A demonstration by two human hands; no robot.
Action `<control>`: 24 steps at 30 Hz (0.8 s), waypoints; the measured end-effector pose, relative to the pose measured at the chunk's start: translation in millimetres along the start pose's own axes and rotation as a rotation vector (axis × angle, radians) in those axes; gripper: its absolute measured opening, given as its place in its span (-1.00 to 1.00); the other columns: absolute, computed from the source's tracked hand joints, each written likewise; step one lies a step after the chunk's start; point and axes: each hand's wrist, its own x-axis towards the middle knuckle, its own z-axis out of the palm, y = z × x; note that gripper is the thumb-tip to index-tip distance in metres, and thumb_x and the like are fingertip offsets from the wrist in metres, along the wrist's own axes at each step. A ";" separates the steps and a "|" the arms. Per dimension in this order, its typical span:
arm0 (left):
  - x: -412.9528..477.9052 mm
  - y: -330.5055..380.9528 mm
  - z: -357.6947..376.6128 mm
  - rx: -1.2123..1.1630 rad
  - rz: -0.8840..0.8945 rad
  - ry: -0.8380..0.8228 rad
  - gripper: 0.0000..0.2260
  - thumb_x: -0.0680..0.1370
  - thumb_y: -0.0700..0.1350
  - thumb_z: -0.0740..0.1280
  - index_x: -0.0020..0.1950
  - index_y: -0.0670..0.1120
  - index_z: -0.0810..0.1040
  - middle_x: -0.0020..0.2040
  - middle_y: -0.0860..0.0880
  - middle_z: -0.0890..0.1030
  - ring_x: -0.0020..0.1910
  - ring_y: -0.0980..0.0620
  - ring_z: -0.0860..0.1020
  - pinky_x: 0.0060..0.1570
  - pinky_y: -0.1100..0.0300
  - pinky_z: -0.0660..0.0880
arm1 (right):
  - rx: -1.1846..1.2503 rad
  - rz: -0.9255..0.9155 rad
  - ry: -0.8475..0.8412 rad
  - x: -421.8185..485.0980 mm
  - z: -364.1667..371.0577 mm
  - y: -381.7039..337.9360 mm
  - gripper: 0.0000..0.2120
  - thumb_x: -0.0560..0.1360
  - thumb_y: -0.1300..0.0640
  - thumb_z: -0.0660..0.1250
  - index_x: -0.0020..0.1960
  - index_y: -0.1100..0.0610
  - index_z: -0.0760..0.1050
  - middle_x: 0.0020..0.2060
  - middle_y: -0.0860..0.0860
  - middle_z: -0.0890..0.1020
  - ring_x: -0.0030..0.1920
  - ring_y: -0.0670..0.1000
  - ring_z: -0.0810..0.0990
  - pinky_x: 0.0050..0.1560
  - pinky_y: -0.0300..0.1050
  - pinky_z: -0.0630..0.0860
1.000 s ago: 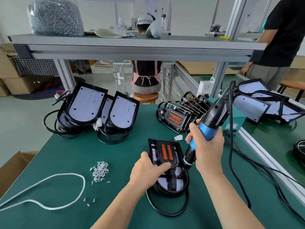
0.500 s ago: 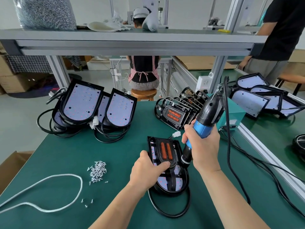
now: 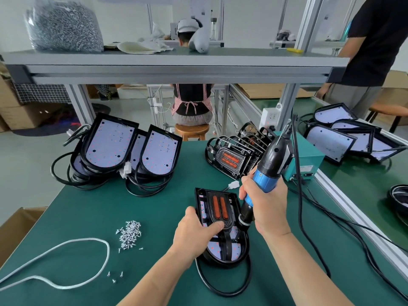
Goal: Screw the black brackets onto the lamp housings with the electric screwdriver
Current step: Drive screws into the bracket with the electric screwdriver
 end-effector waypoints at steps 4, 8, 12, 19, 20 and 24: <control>1.3 -1.4 -0.9 -0.010 0.003 -0.007 -0.57 0.40 0.09 0.53 0.06 -0.06 0.41 -0.02 0.01 0.62 -0.01 -0.01 0.60 0.09 -0.07 0.56 | 0.024 -0.002 -0.027 -3.7 -2.8 -0.8 -0.75 0.37 0.09 0.44 -0.12 0.19 0.42 -0.43 0.07 0.54 -0.40 0.04 0.52 -0.21 -0.23 0.54; 1.8 -2.2 -0.9 -0.028 -0.003 -0.026 -0.55 0.39 0.11 0.54 0.08 -0.06 0.41 0.00 0.03 0.63 0.00 0.00 0.60 0.10 -0.06 0.57 | 0.040 -0.002 -0.036 -4.0 -6.1 -7.8 -0.76 0.39 0.03 0.49 -0.12 0.11 0.47 -0.42 0.06 0.56 -0.37 0.04 0.55 -0.19 -0.19 0.55; 4.5 -1.4 -2.9 -0.024 -0.014 -0.038 -0.53 0.39 0.12 0.54 0.08 -0.07 0.40 0.02 0.00 0.61 0.03 -0.01 0.59 0.10 -0.05 0.56 | 0.028 -0.041 -0.046 -3.1 -1.8 -14.8 -0.85 0.41 0.04 0.47 -0.19 -0.10 0.50 -0.43 0.04 0.54 -0.38 0.05 0.53 -0.23 -0.16 0.54; 3.1 2.1 -5.1 -0.028 -0.016 -0.072 -0.50 0.38 0.14 0.54 0.11 -0.09 0.42 0.05 -0.02 0.60 0.06 -0.02 0.59 0.14 -0.03 0.55 | 0.006 -0.030 0.003 -3.6 2.7 -19.8 -0.84 0.37 0.01 0.48 -0.21 -0.07 0.49 -0.43 0.06 0.55 -0.38 0.05 0.53 -0.24 -0.17 0.54; 2.8 2.2 -5.9 -0.024 -0.014 -0.077 -0.50 0.37 0.14 0.54 0.10 -0.08 0.42 0.04 -0.01 0.60 0.05 0.00 0.59 0.13 -0.02 0.56 | 0.015 -0.020 0.011 -3.4 3.5 -19.6 -0.84 0.36 0.02 0.48 -0.20 -0.07 0.49 -0.43 0.06 0.55 -0.39 0.05 0.53 -0.25 -0.17 0.54; -3.4 -0.5 -10.5 0.039 -0.001 -0.095 -0.53 0.39 0.14 0.53 0.07 -0.07 0.39 0.01 0.01 0.59 0.02 0.00 0.59 0.05 0.03 0.58 | 0.078 0.000 -0.043 1.2 4.4 -24.5 -0.84 0.36 0.20 0.45 -0.22 -0.02 0.52 -0.41 0.02 0.53 -0.43 0.04 0.49 -0.29 -0.19 0.53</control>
